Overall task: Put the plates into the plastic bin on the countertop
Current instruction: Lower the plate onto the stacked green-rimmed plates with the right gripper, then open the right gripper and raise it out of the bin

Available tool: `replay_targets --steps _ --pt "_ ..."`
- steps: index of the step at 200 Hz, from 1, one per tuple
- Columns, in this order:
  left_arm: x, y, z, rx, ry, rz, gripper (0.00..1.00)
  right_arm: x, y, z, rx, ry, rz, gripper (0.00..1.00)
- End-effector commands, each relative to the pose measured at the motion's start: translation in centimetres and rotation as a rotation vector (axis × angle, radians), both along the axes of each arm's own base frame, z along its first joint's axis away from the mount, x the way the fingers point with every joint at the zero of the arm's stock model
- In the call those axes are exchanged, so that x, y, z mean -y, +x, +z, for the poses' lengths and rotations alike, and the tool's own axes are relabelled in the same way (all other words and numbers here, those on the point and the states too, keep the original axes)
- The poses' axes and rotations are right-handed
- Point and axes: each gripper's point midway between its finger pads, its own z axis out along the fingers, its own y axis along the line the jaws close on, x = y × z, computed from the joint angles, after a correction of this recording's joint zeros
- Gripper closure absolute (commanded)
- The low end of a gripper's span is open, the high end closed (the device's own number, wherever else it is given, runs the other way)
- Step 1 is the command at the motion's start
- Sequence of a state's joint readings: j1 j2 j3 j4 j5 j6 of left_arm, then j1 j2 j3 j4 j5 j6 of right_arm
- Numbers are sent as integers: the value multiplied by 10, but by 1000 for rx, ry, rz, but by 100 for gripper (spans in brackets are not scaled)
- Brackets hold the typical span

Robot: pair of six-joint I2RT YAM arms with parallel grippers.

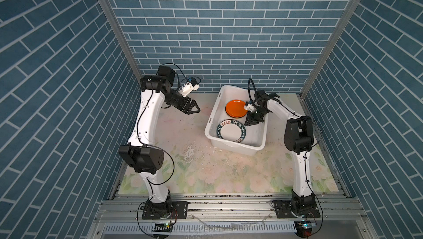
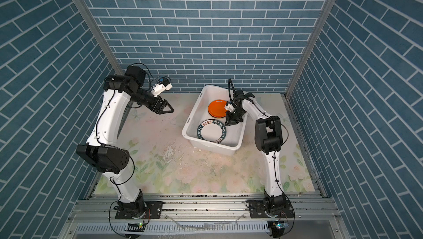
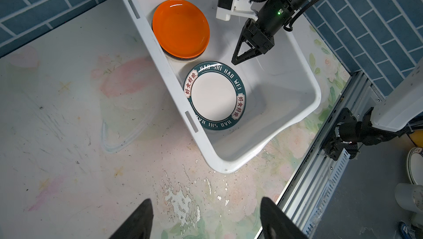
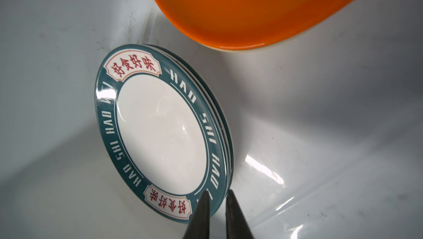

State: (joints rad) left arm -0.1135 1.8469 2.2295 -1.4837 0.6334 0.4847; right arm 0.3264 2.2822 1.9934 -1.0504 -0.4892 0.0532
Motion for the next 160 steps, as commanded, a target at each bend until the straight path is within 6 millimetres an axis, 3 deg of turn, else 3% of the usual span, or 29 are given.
replay_targets --steps 1,42,71,122,160 --pt "0 -6 2 -4 -13 -11 24 5 -2 -4 -13 -22 30 84" --pt "-1 -5 3 4 -6 -11 23 1 7 8 18 -3 15 84" --pt "-6 -3 5 26 11 -7 21 -3 27 34 112 19 -25 84" --pt "-35 24 7 70 54 120 18 -17 82 129 385 128 -140 79" --pt "-58 44 9 137 52 249 12 -7 109 205 597 193 -237 59"
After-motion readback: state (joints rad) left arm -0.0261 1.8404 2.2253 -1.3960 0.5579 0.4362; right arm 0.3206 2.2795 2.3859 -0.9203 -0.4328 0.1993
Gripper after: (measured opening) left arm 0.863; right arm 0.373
